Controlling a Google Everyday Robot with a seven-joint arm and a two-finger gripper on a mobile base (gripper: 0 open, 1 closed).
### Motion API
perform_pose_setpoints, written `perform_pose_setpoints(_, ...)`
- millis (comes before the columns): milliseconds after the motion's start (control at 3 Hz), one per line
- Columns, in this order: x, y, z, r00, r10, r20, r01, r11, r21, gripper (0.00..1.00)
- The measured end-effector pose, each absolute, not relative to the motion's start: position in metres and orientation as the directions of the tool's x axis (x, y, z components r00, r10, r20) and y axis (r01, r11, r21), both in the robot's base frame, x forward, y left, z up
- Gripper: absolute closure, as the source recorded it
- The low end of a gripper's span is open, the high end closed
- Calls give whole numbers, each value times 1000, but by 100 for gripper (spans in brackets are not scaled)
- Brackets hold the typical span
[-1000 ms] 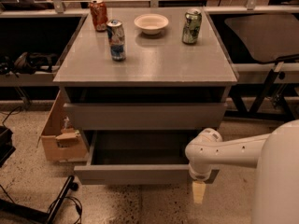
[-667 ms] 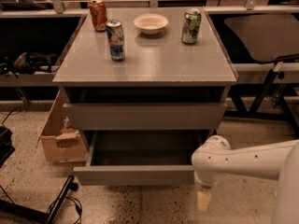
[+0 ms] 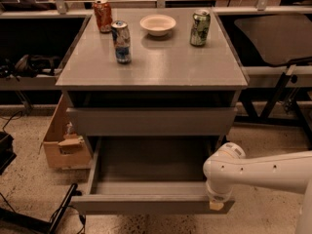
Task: Open middle drawer
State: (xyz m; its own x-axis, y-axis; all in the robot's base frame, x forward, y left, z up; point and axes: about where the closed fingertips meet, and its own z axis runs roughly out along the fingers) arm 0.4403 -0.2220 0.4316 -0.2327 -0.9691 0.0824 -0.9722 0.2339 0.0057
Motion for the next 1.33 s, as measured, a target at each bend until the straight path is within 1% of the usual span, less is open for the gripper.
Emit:
perform_pose_setpoints(333, 440, -222, 434, -233, -969, 82, -972, 234, 6, 88)
perform_pose_setpoints(667, 404, -227, 441, -261, -958, 119, -964, 266, 27, 100)
perform_pose_setpoints(1333, 372, -233, 446, -301, -941, 155, -949, 312, 48, 100)
